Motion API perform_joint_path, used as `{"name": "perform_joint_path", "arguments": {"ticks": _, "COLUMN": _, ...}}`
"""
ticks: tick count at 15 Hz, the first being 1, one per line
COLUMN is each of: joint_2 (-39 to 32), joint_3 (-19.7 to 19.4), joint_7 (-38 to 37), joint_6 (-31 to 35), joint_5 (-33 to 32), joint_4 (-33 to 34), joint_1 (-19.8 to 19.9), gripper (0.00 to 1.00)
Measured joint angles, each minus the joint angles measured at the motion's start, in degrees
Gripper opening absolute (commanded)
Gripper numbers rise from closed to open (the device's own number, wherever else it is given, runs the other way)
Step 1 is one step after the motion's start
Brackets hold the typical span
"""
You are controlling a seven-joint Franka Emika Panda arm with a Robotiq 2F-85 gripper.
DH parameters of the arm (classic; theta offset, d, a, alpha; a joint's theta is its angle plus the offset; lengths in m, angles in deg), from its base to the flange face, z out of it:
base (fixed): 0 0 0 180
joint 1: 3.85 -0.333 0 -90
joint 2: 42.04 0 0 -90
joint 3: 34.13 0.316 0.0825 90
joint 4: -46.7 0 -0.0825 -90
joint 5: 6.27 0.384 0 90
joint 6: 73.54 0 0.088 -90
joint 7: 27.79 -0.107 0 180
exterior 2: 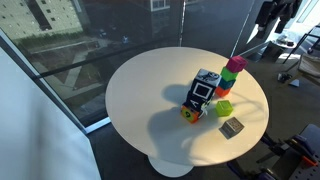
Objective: Pick up the pink block and put it on the green block
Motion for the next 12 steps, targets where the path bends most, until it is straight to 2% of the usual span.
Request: {"name": "perform_joint_path", "arguments": {"ticks": 12, "joint_2": 5.74, "joint_3": -1.09, "joint_7": 2.27, "joint_6": 0.28, "joint_5": 4.06, "joint_4": -0.06, "joint_1": 0.11, "gripper": 1.00}}
